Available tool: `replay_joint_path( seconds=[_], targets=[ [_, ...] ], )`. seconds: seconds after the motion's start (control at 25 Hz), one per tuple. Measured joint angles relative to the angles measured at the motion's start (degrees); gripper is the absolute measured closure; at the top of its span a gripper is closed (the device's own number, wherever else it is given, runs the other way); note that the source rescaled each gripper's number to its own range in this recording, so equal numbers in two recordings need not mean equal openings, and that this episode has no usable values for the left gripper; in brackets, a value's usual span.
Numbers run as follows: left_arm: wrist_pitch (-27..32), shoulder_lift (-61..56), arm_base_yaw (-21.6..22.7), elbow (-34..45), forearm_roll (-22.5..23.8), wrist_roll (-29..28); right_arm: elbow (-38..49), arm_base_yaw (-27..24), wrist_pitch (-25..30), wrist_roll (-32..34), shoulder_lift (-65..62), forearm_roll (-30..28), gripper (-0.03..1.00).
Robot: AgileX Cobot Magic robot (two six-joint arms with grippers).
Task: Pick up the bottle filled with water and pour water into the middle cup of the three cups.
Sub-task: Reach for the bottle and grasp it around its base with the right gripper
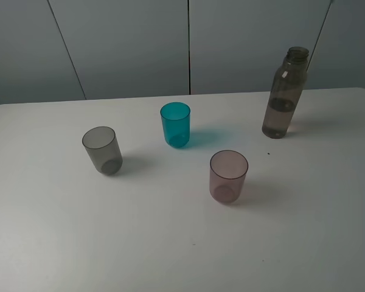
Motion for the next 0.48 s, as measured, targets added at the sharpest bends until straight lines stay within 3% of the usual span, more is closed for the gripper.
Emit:
replay_joint_path(
  seconds=[0.32,0.48],
  targets=[
    [0.0,0.0,0.0,0.0,0.0,0.0,0.0,0.0,0.3,0.0,0.2,0.0,-0.03],
    [0.0,0.0,0.0,0.0,0.0,0.0,-3.6,0.0,0.8,0.0,6.4,0.0,-0.03]
  ],
)
